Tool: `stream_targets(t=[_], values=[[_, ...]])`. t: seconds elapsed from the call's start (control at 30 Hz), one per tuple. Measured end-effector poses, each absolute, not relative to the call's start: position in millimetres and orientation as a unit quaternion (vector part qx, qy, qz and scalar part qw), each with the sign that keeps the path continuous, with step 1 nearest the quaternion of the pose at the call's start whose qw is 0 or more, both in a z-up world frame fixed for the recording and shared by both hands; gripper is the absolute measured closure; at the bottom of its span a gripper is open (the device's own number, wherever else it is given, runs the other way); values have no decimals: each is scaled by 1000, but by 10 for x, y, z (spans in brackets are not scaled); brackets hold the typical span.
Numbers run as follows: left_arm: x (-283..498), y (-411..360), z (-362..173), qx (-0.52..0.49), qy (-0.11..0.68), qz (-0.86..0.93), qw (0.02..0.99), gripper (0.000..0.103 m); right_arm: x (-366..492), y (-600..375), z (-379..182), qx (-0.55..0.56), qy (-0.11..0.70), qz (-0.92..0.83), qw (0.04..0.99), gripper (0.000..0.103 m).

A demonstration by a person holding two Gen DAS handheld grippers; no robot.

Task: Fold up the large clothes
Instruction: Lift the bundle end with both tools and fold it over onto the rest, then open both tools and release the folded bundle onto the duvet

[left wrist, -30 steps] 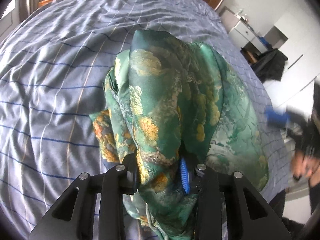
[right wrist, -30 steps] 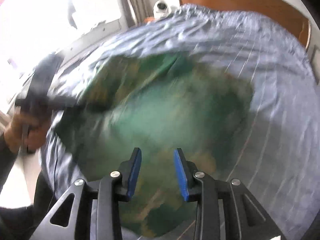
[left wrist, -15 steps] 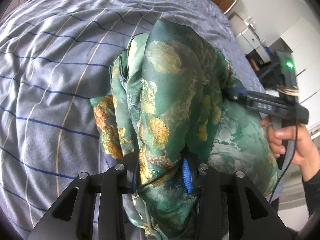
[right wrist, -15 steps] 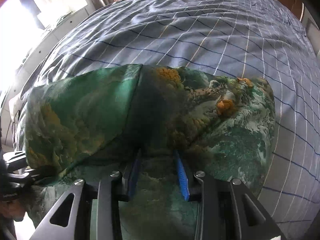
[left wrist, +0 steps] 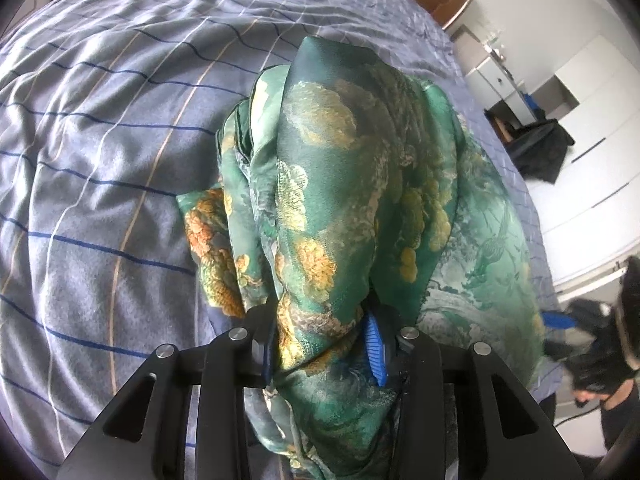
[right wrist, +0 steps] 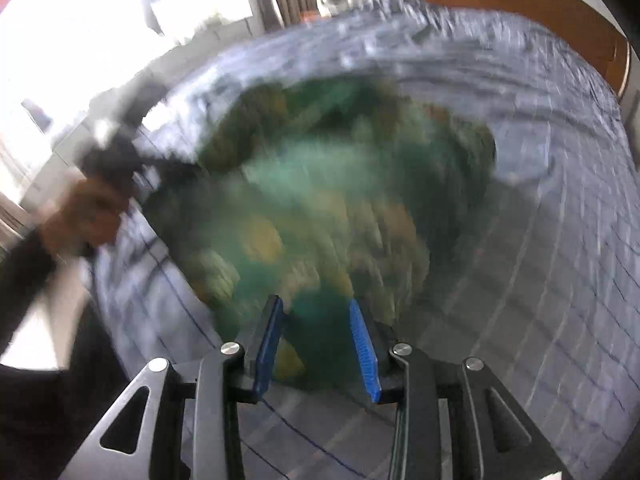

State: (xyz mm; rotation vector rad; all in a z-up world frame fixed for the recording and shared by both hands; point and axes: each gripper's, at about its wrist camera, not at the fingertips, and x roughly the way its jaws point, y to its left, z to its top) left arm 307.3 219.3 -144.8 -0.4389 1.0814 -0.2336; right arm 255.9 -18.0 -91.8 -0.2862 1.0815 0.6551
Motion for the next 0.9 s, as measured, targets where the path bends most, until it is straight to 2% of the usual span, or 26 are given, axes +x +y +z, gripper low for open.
stream_targets(t=[0.17,0.43,0.5,0.53,0.57,0.63,0.67,0.7,0.9], values=[[3067,2162,-1469,-203,506,-102,832,65,2678,125,-1392,-196,551,285,760,66],[3058,2232,-1500,-233,507,-99,824,63,2816,179,-1494,-170,542,264,780,66],[3016,2238,-1413,-233,499,-97,829,59,2699,111,-1379,-165,522,264,794,66],[2965,2239,-1341,-233,491,-91,835,53,2629,53,-1281,-159,508,260,805,65],[2925,2228,-1296,-230,485,-83,839,42,2561,-14,-1189,-151,499,255,814,62],[2773,2213,-1151,-213,467,-39,857,22,2448,-180,-1023,-132,489,230,831,41],[2669,2210,-1066,-207,455,-21,866,18,2386,-279,-940,-116,485,222,838,35],[2603,2207,-1025,-206,448,-16,870,18,2326,-362,-879,-103,483,219,841,23],[2209,2141,-689,-156,409,43,898,14,1981,-772,-696,-70,440,178,877,21]])
